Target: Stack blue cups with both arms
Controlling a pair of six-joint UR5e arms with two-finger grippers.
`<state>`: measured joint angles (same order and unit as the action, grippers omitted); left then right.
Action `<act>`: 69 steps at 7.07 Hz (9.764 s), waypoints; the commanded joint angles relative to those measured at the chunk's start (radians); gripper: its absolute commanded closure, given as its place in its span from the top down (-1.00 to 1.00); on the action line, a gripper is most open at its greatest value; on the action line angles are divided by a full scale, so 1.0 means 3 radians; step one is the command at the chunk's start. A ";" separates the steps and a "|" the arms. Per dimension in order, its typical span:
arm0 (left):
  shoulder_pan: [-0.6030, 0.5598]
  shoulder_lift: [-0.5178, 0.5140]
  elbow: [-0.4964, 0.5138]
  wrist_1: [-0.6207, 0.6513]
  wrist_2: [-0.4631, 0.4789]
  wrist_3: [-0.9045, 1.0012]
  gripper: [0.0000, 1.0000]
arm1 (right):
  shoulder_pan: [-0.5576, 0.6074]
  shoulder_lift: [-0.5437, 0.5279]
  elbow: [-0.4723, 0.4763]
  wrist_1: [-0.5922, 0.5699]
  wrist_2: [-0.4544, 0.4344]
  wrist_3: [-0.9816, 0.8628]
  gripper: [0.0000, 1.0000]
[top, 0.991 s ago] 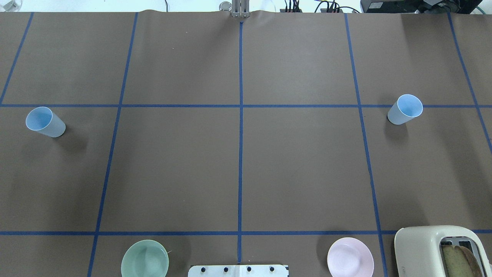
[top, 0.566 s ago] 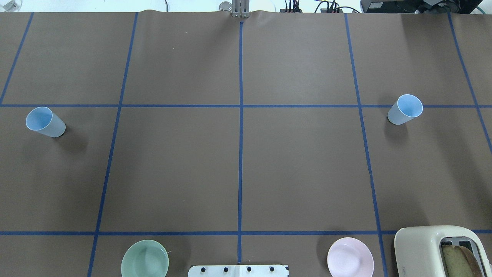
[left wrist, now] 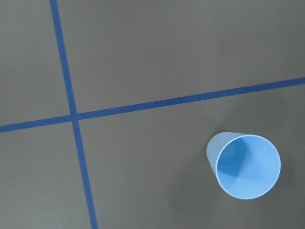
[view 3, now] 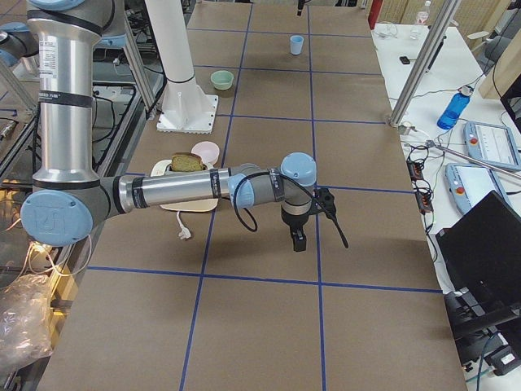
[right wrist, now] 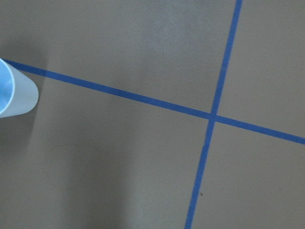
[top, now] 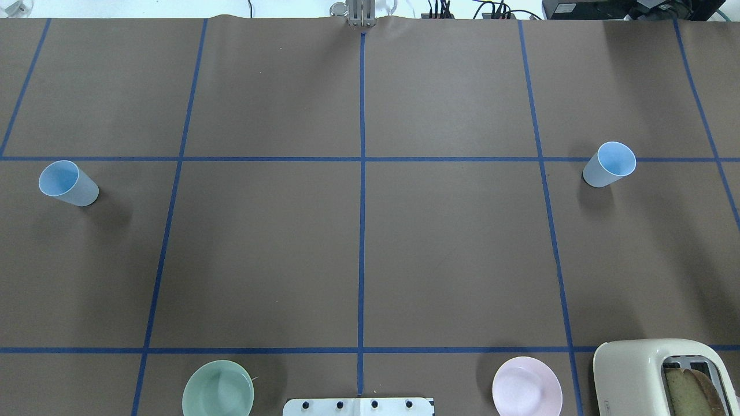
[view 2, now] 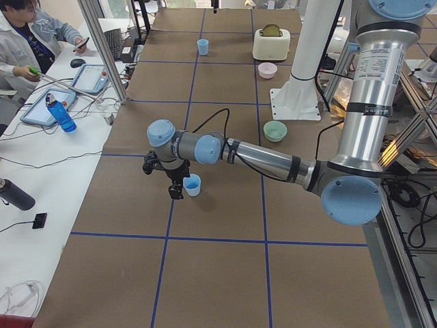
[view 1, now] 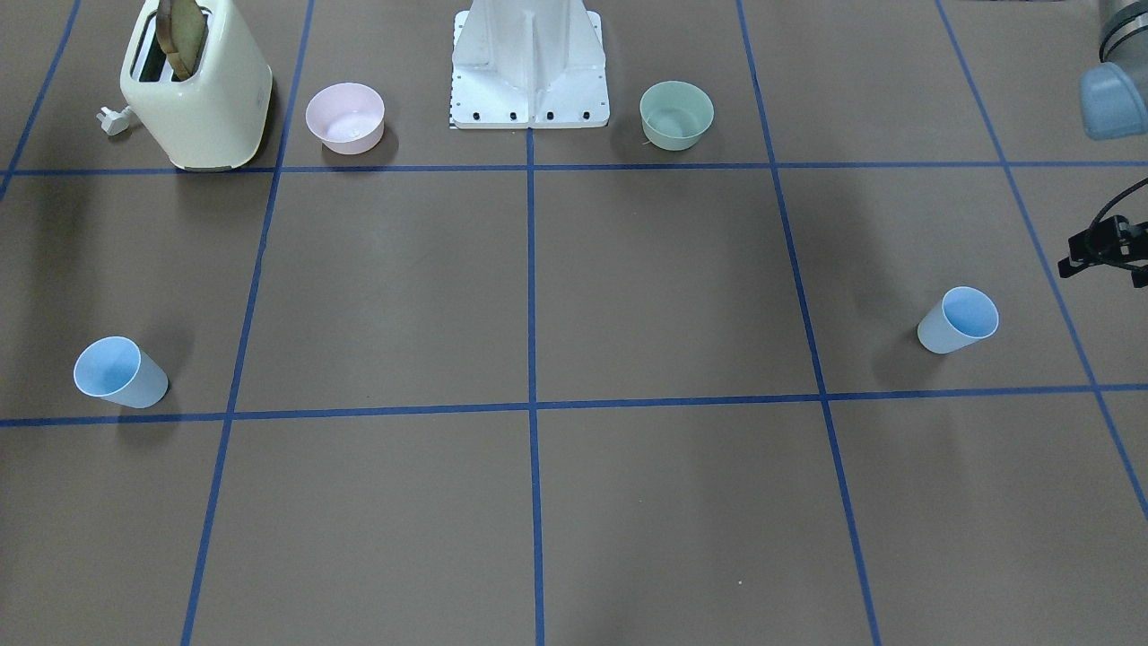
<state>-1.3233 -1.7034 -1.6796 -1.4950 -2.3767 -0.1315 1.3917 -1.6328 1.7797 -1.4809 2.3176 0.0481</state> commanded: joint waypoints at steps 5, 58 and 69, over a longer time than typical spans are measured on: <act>0.0412 -0.0156 0.0562 -0.0856 0.0007 -0.0589 0.83 | -0.0374 0.0094 0.0168 0.0115 0.0195 0.0510 0.96; 0.1774 -0.1901 0.0486 -0.0539 0.0172 -0.2611 0.93 | -0.1288 0.1873 -0.0124 -0.0330 0.0093 0.2071 -0.70; 0.1139 -0.1051 0.0225 -0.0099 0.0170 -0.0671 0.95 | -0.2783 0.2753 -0.0180 -0.0335 -0.1267 0.3874 -0.68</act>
<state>-0.9815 -2.0204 -1.6125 -1.5245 -2.3268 -0.3351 0.5708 -0.8136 1.7325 -1.5824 1.9461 1.1978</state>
